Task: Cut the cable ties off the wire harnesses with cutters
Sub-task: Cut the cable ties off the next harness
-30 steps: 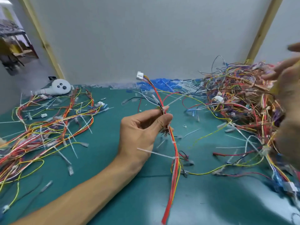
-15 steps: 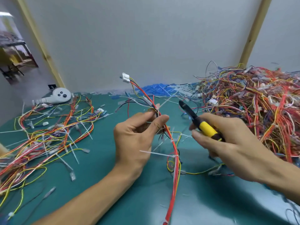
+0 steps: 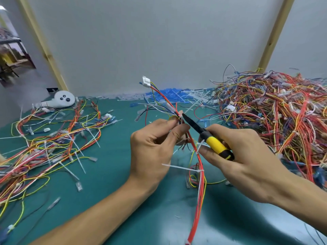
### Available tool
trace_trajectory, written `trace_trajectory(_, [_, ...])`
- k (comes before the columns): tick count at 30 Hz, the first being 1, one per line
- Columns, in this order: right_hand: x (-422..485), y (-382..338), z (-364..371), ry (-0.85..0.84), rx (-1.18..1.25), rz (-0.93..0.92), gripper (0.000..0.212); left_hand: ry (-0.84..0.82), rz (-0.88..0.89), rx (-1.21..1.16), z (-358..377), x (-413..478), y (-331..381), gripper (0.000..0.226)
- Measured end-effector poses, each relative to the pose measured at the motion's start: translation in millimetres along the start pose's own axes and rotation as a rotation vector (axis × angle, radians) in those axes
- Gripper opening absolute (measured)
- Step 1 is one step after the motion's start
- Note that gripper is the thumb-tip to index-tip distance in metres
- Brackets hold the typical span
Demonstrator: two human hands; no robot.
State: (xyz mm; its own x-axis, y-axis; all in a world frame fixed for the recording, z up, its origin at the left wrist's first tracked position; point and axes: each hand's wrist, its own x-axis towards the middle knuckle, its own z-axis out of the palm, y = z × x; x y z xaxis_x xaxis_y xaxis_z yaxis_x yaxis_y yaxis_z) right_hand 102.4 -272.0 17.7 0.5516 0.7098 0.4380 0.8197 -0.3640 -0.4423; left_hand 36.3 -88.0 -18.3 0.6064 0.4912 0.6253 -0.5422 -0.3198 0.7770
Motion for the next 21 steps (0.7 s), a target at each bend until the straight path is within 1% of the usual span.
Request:
trace_trajectory(2, [-1.3, -1.7, -0.4, 0.007, -0.017, -0.01, 0.032, 0.01, 0.009, -0.013, 0.0, 0.0, 1.2, 0.01])
trace_trajectory(5, [-1.6, -4.2, -0.2, 0.003, -0.034, -0.007, 0.026, 0.001, 0.027, 0.021, 0.5, -1.5, 3.2, 0.011])
trace_trajectory(8, [-2.0, -4.5, 0.0, 0.016, -0.054, 0.004, 0.022, 0.036, -0.007, -0.021, 0.4, -1.1, 3.2, 0.012])
trace_trajectory(10, [-1.5, -4.9, 0.4, 0.024, -0.057, 0.011, 0.024, 0.063, -0.036, -0.049, 0.6, -0.2, 2.8, 0.013])
trace_trajectory(13, [-0.4, -5.2, 0.4, 0.024, -0.049, 0.018, 0.022, 0.061, -0.058, -0.07, 0.8, -1.1, 2.1, 0.01])
trace_trajectory(21, [0.0, -8.6, -5.3, 0.009, -0.086, 0.018, 0.019, 0.042, 0.024, 0.012, -0.2, -1.1, 1.0, 0.011])
